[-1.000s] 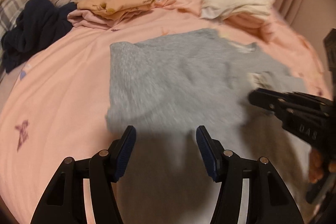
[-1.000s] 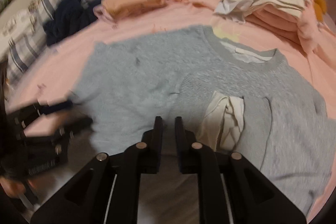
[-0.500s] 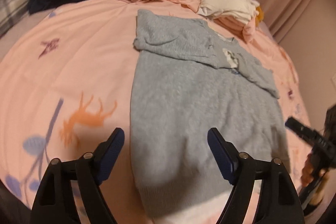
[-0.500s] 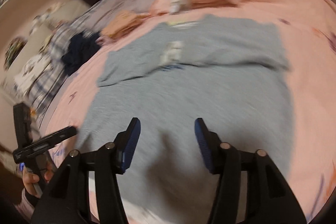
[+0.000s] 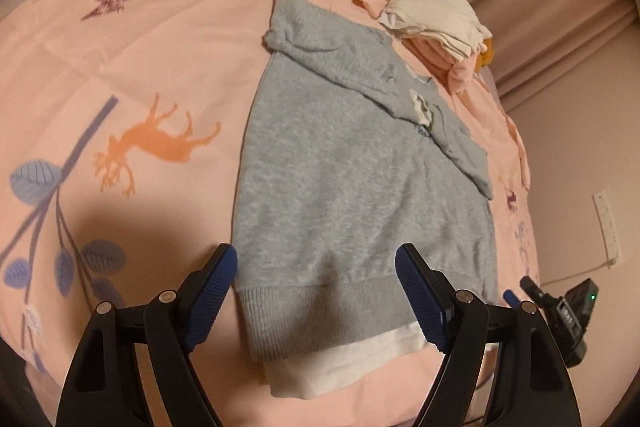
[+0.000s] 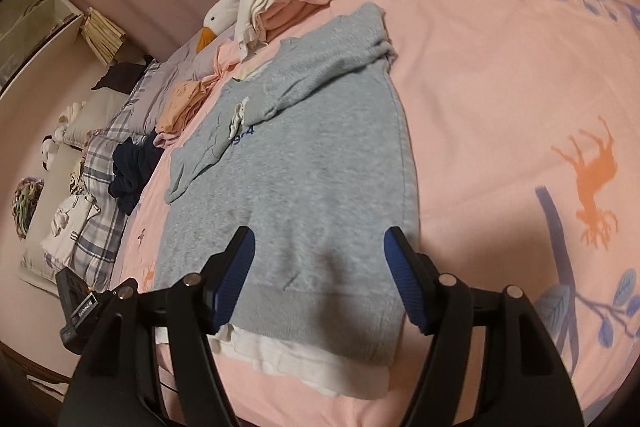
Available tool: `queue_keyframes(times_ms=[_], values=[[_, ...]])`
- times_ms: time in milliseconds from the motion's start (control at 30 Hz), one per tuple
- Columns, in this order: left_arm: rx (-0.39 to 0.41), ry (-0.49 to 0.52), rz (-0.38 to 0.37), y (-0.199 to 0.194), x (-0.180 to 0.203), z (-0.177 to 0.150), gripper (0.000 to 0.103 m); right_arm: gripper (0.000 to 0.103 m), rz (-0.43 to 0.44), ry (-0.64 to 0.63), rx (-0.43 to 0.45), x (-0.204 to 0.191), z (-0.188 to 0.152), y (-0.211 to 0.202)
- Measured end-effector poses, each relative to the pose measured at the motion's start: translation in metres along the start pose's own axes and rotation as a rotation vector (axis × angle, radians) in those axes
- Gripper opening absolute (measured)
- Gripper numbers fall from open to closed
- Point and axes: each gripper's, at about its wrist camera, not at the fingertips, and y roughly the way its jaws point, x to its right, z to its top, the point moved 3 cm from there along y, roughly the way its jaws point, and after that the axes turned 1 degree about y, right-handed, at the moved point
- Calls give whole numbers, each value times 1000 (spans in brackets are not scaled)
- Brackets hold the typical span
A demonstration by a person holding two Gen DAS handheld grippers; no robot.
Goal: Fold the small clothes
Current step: 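Move both tools to the sweatshirt hem and grip the hem edge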
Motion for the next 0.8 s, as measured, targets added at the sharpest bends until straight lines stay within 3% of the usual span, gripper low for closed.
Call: queue_keyframes(times_ms=[433, 667, 800], values=[[-31, -3, 9, 11, -3, -5, 81, 72, -28, 1, -66, 10, -12, 14], [-22, -15, -5, 10, -6, 1, 81, 72, -62, 22, -30, 18, -3, 10], [-32, -34, -29, 14, -9, 5, 81, 72, -41, 67, -37, 30, 1, 8]])
